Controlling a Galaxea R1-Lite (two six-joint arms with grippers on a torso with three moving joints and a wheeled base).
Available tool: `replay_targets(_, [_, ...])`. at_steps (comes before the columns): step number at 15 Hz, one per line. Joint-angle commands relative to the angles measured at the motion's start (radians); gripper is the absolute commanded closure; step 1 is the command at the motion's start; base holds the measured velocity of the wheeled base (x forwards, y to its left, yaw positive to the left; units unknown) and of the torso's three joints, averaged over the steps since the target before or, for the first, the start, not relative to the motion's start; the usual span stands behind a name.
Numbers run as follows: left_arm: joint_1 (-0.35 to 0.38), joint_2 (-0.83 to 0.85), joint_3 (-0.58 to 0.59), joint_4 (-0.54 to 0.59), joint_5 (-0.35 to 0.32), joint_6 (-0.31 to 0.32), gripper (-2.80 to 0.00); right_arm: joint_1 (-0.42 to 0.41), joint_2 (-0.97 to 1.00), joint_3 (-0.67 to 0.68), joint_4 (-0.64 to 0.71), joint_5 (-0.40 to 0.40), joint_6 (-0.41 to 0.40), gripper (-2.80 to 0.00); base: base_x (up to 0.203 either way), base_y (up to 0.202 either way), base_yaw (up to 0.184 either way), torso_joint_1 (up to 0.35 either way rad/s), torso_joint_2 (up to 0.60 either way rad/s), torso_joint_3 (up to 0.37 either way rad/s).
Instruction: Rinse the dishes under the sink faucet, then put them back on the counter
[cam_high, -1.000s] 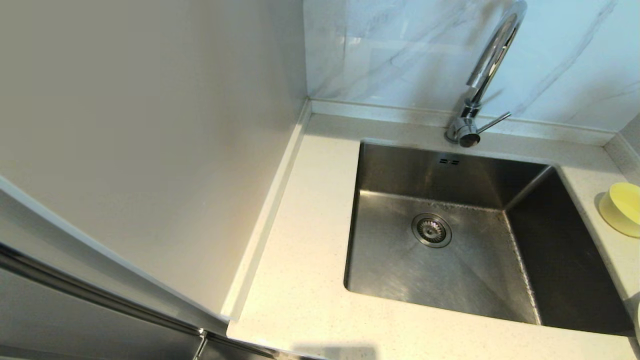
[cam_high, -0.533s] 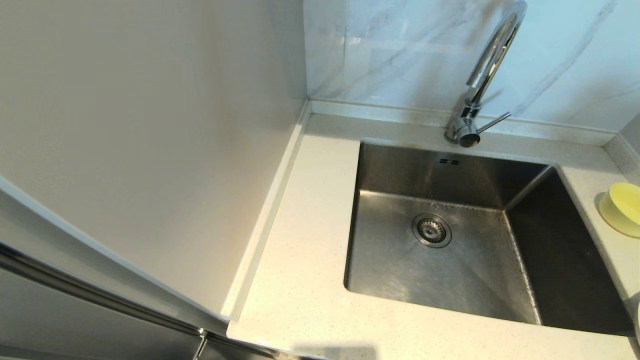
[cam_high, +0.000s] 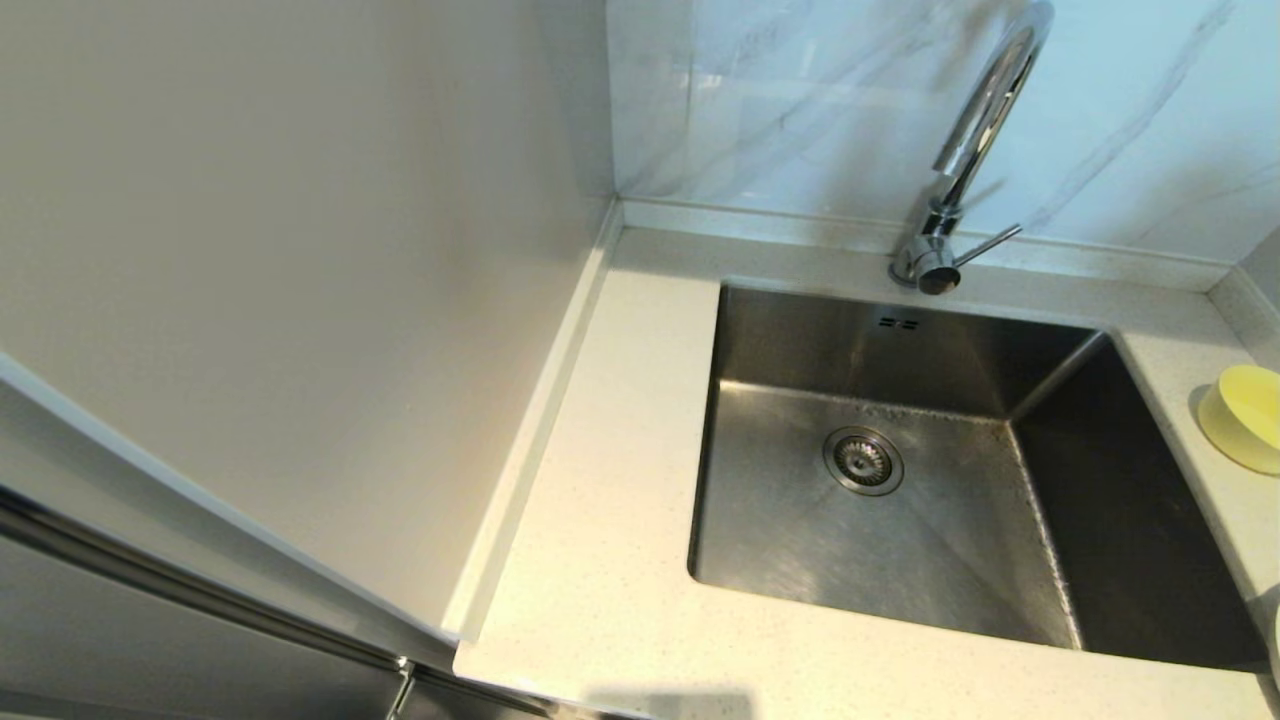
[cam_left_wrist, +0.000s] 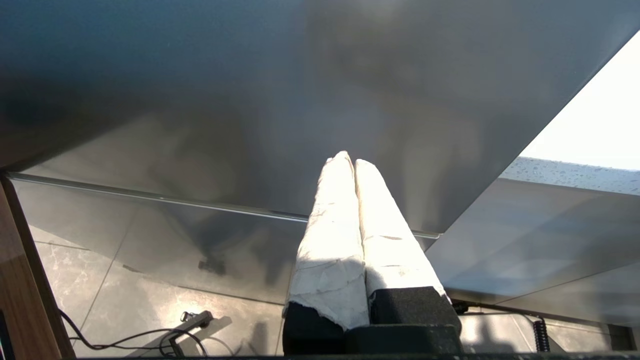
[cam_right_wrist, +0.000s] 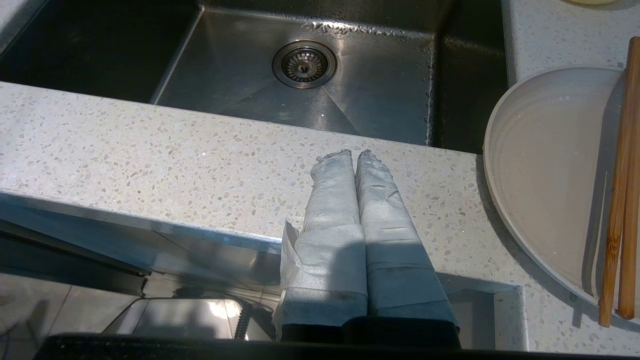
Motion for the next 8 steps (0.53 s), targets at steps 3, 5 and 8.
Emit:
replay_targets(3, [0.000, 0.001, 0.000, 0.000, 0.000, 0.000, 0.00, -0.001, 0.002, 0.000, 0.001, 0.000, 0.002, 0.00, 0.000, 0.000, 0.000, 0.000, 0.00, 0.000])
replay_targets(5, [0.000, 0.000, 0.000, 0.000, 0.000, 0.000, 0.00, -0.001, 0.002, 0.000, 0.001, 0.000, 0.002, 0.00, 0.000, 0.000, 0.000, 0.000, 0.00, 0.000])
replay_targets(8, [0.000, 0.000, 0.000, 0.000, 0.000, 0.000, 0.00, 0.000, 0.002, 0.000, 0.001, 0.000, 0.002, 0.00, 0.000, 0.000, 0.000, 0.000, 0.00, 0.000])
